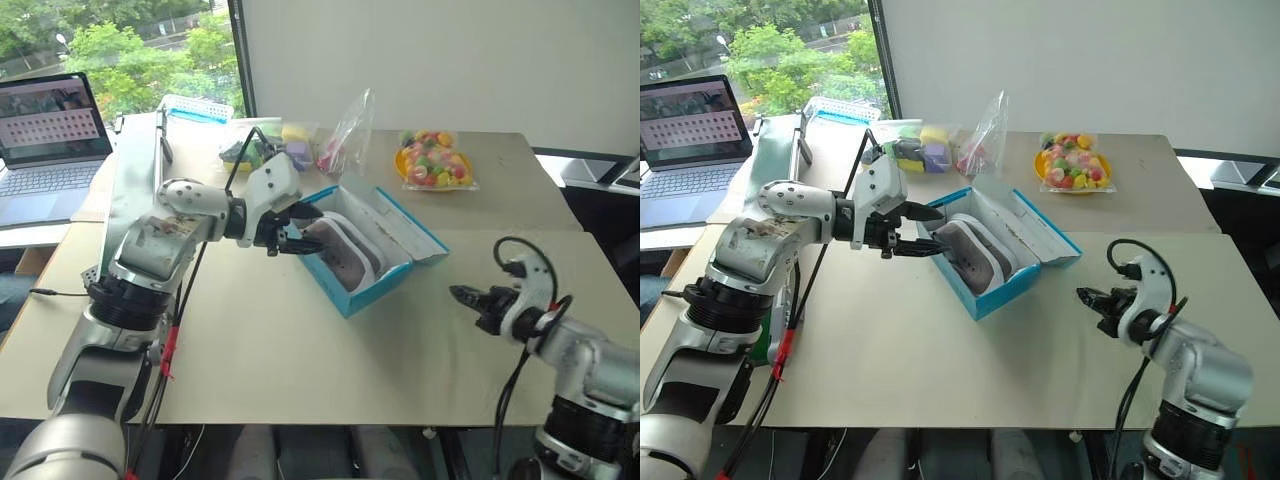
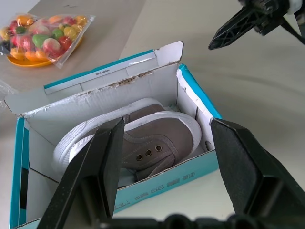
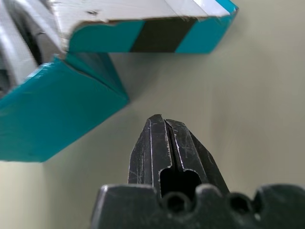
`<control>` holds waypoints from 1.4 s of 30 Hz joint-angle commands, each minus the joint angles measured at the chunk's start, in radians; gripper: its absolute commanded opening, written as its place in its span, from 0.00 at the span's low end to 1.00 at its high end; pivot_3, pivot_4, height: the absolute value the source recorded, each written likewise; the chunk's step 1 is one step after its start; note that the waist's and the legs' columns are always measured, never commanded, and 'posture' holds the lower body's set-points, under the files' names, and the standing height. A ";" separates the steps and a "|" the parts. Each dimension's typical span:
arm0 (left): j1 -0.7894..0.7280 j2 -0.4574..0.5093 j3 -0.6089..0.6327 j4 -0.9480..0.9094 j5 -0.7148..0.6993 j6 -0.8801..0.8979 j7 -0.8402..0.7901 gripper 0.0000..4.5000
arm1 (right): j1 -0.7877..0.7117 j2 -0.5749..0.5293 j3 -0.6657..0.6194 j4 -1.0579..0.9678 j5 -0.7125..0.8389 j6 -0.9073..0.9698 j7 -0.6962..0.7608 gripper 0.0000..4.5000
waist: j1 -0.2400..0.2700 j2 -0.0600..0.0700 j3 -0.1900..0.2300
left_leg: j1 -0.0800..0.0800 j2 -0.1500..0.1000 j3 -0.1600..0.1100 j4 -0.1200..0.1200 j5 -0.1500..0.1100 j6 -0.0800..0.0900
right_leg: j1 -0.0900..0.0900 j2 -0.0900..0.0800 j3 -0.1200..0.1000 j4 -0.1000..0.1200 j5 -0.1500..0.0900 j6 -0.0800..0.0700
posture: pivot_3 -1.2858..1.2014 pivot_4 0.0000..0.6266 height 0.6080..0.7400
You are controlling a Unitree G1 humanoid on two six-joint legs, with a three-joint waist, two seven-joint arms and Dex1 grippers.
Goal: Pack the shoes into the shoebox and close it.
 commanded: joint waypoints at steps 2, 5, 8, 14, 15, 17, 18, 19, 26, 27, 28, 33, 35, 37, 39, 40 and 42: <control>-0.007 0.053 0.044 -0.054 0.011 0.022 0.003 0.68 | -0.014 0.010 0.051 0.186 0.006 -0.238 -0.036 0.01 | -0.003 0.000 0.000 | 0.000 0.000 0.000 0.000 0.000 0.000 | 0.000 0.000 0.000 0.000 0.000 0.000 | 0.52 0.24 1.00; -0.001 0.079 0.054 -0.075 0.010 0.040 0.014 0.68 | -0.054 -0.005 0.080 0.357 -0.007 -0.380 -0.054 0.01 | -0.004 0.000 0.000 | 0.000 0.000 0.000 0.000 0.000 0.000 | 0.000 0.000 0.000 0.000 0.000 0.000 | 0.52 0.24 1.00; 0.007 0.096 0.066 -0.092 0.002 0.056 0.016 0.68 | -0.091 -0.011 0.097 0.467 0.011 -0.467 -0.052 0.01 | -0.005 0.000 0.000 | 0.001 0.000 0.000 0.000 0.000 0.000 | 0.001 0.000 0.000 0.000 0.000 0.000 | 0.52 0.24 1.00; 0.029 0.126 0.089 -0.147 -0.009 0.106 0.034 0.68 | -0.242 -0.014 0.122 0.746 0.022 -0.636 -0.043 0.01 | -0.008 0.000 0.000 | 0.002 0.000 0.000 0.000 0.000 0.000 | 0.001 0.000 0.000 0.000 0.000 0.000 | 0.52 0.24 1.00; 0.032 0.131 0.093 -0.154 -0.011 0.113 0.037 0.68 | -0.262 -0.015 0.127 0.784 0.021 -0.659 -0.042 0.01 | -0.008 0.000 0.000 | 0.002 0.000 0.000 0.000 0.000 0.000 | 0.001 0.000 0.000 0.000 0.000 0.000 | 0.52 0.24 1.00; 0.039 0.139 0.100 -0.168 -0.013 0.125 0.042 0.68 | -0.295 -0.015 0.141 0.848 0.018 -0.700 -0.033 0.01 | -0.009 0.000 0.000 | 0.001 0.000 0.000 0.000 0.000 0.000 | 0.001 0.000 0.000 0.000 0.000 0.000 | 0.52 0.24 1.00; 0.041 0.142 0.103 -0.172 -0.014 0.128 0.044 0.68 | -0.308 -0.013 0.146 0.872 0.019 -0.714 -0.031 0.01 | -0.009 0.000 0.000 | 0.001 0.000 0.000 0.000 0.000 0.000 | 0.001 0.000 0.000 0.000 0.000 0.000 | 0.52 0.24 1.00; 0.043 0.144 0.105 -0.175 -0.014 0.131 0.046 0.68 | -0.318 -0.013 0.149 0.891 0.021 -0.726 -0.029 0.01 | -0.008 0.000 0.000 | 0.001 0.000 0.000 0.000 0.000 0.000 | 0.001 0.000 0.000 0.000 0.000 0.000 | 0.52 0.24 1.00; 0.057 0.148 0.125 -0.217 -0.028 0.176 0.068 0.68 | -0.385 -0.005 0.135 1.018 0.046 -0.831 -0.047 0.01 | -0.012 0.000 0.000 | 0.002 0.000 0.000 0.000 0.000 0.000 | 0.002 0.000 0.000 0.000 0.000 0.000 | 0.52 0.24 1.00; 0.060 0.148 0.130 -0.225 -0.031 0.185 0.074 0.68 | -0.392 -0.002 0.123 1.032 0.057 -0.847 -0.055 0.01 | -0.013 0.000 0.000 | 0.002 0.000 0.000 0.000 0.000 0.000 | 0.002 0.000 0.000 0.000 0.000 0.000 | 0.52 0.24 1.00; 0.063 0.146 0.134 -0.230 -0.034 0.193 0.080 0.68 | -0.399 0.001 0.105 1.051 0.073 -0.867 -0.063 0.01 | -0.016 0.000 0.000 | 0.002 0.000 0.000 0.000 0.000 0.000 | 0.002 0.000 0.000 0.000 0.000 0.000 | 0.52 0.24 1.00; 0.063 0.140 0.124 -0.232 -0.036 0.197 0.093 0.68 | -0.436 0.018 -0.003 1.070 0.197 -0.950 -0.069 0.01 | -0.022 0.000 0.000 | 0.002 0.000 0.000 0.000 0.000 0.000 | 0.002 0.000 0.000 0.000 0.001 0.000 | 0.52 0.24 1.00; 0.059 0.138 0.118 -0.226 -0.035 0.192 0.095 0.68 | -0.455 0.016 -0.036 1.071 0.237 -0.966 -0.079 0.01 | -0.023 0.000 0.000 | 0.002 0.000 0.000 0.000 0.000 0.000 | 0.002 0.000 0.000 0.000 0.001 0.000 | 0.52 0.24 1.00; 0.058 0.136 0.116 -0.223 -0.035 0.191 0.096 0.68 | -0.472 0.015 -0.064 1.066 0.275 -0.979 -0.087 0.01 | -0.025 0.001 0.000 | 0.001 0.000 0.000 0.000 0.000 0.000 | 0.002 0.000 0.000 0.000 0.001 0.000 | 0.52 0.24 1.00; 0.055 0.133 0.111 -0.219 -0.034 0.187 0.094 0.68 | -0.487 0.018 -0.078 1.042 0.308 -0.971 -0.083 0.01 | -0.027 0.001 0.000 | 0.001 0.000 0.000 0.000 0.000 0.000 | 0.002 0.000 0.000 0.000 0.001 0.000 | 0.52 0.24 1.00; 0.054 0.132 0.109 -0.217 -0.033 0.184 0.093 0.68 | -0.495 0.020 -0.083 1.025 0.325 -0.959 -0.077 0.01 | -0.028 0.001 0.000 | 0.001 0.000 0.000 0.000 0.000 0.000 | 0.002 0.000 0.000 0.000 0.001 0.000 | 0.52 0.24 1.00; 0.050 0.130 0.105 -0.212 -0.030 0.180 0.090 0.68 | -0.504 0.021 -0.081 0.997 0.349 -0.933 -0.069 0.01 | -0.028 0.001 0.000 | 0.001 0.000 0.000 -0.001 0.000 0.000 | 0.002 0.000 0.000 0.000 0.001 0.000 | 0.52 0.24 1.00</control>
